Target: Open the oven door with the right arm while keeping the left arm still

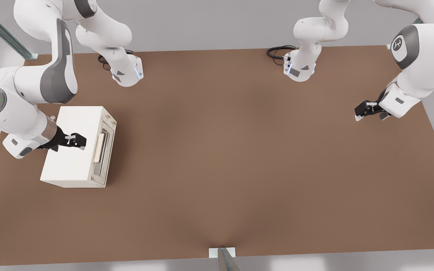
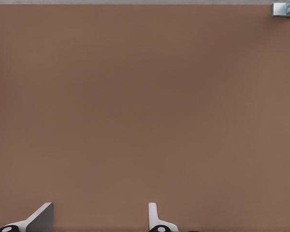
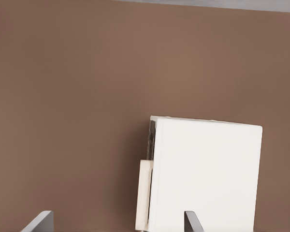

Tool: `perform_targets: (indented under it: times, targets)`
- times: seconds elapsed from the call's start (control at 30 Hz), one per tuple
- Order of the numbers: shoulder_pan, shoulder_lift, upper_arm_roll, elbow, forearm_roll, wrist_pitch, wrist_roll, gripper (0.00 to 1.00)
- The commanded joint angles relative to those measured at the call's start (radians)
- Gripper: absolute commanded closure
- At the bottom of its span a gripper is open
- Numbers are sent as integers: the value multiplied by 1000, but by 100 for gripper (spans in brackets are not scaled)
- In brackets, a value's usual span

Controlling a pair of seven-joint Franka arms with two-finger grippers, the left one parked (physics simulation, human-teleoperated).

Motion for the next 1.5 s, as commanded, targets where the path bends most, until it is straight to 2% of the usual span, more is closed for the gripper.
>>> perform_targets:
  times: [0.0, 0.13, 0.17, 0.2, 0.23, 0.27, 0.3, 0.37, 0.43, 0.53, 0.63, 0.83, 1.13, 1.47]
  targets:
    - [0, -1, 0, 0, 0, 2, 7, 0]
    - [20, 20, 5, 2, -40, -82, -55, 0]
    - [29, 48, 8, 25, -90, -134, -55, 61]
    - [94, 106, 9, 25, -256, -203, -70, 100]
    - [150, 151, 9, 25, -415, -205, -73, 100]
    - [178, 214, 9, 31, -485, -203, -67, 100]
    - [226, 263, 2, 27, -560, -194, 40, 100]
    - [304, 303, -21, 11, -637, -225, 344, 100]
    - [334, 298, -21, -76, -637, -252, 518, 100]
    - [342, 266, -51, -173, -699, -194, 516, 100]
    - [361, 255, -55, -228, -695, -266, 542, 100]
    - [373, 244, -52, -305, -690, -248, 686, 100]
    - [371, 257, -54, -358, -695, -128, 712, 100]
    - [370, 255, -58, -397, -703, -117, 700, 100]
